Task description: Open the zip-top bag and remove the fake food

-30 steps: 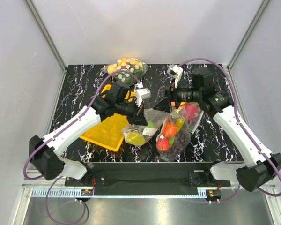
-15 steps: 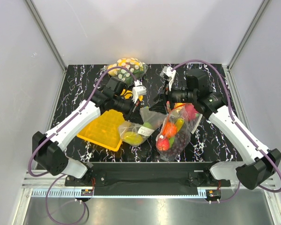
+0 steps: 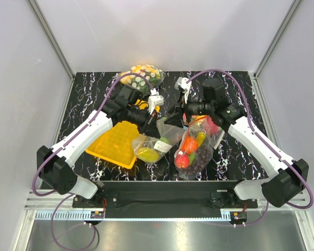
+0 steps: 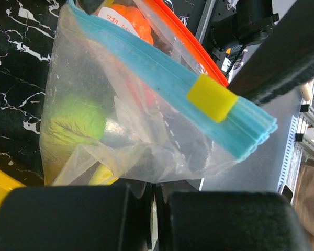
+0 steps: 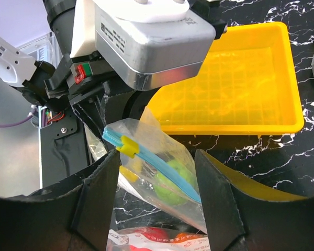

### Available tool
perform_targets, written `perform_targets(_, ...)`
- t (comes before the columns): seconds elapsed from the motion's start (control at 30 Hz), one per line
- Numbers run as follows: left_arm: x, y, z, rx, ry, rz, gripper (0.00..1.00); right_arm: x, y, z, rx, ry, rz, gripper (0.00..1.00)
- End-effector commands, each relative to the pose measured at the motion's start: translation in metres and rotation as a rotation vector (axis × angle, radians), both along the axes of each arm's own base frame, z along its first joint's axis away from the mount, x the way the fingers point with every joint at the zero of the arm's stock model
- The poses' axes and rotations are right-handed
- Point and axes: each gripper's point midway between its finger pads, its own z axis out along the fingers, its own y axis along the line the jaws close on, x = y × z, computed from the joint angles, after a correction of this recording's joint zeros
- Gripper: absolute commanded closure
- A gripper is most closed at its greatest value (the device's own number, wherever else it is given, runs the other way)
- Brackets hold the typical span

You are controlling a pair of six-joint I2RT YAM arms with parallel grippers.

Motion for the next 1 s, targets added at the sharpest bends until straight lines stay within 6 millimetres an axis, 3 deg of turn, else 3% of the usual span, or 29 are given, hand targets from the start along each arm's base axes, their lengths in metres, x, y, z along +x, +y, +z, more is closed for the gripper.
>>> perform_targets(0.0,0.003,-0.007,0.024,-0.070,-0.041,-0.033,1.00,-0.002,0.007,0.015,0.046,-0.087,0.047,0.35)
perform_targets(0.4,-0.001,-0.005,0.022,-0.069,-0.029,-0.030,1.00,-0.006,0.013,0.023,0.091,-0.121,0.082,0.41)
perform_targets(0.83,0.002,-0.003,0.022,-0.057,-0.049,-0.011,1.00,-0.016,0.019,0.027,0.114,-0.070,0.139,0.80)
perform_targets(0.87,0.003,-0.002,0.023,-0.054,-0.054,-0.003,0.96,-0.017,0.019,0.027,0.115,-0.066,0.144,0.81)
perform_targets(0.93,0.007,-0.002,0.028,-0.060,-0.080,0.016,0.75,-0.017,0.020,0.027,0.115,-0.061,0.144,0.83)
perform_targets(0.97,0.008,-0.003,0.030,-0.064,-0.085,0.026,0.60,-0.017,0.019,0.027,0.115,-0.060,0.144,0.84)
